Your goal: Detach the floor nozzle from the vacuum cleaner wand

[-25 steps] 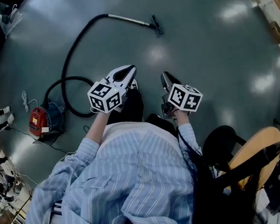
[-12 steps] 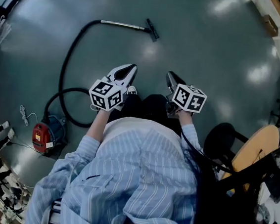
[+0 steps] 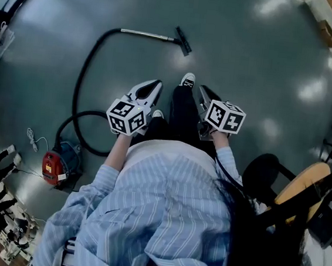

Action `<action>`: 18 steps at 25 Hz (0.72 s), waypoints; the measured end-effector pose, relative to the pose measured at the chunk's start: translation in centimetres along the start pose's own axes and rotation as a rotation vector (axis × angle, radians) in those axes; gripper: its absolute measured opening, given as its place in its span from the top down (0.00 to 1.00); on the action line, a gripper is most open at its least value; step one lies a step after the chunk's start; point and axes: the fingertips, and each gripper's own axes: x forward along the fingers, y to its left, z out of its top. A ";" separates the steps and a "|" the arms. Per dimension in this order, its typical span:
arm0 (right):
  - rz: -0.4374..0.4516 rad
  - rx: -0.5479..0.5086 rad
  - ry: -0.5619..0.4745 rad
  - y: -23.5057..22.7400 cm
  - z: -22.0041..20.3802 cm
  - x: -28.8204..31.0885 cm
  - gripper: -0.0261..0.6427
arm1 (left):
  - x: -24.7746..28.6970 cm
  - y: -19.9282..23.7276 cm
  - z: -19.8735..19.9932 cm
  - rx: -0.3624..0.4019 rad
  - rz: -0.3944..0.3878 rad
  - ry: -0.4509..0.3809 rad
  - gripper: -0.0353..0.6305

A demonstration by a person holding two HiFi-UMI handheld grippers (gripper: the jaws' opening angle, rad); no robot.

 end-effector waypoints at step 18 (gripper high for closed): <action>0.070 -0.076 0.079 -11.6 22.7 11.5 0.90 | 20.6 8.4 13.2 -0.070 0.154 -0.054 0.94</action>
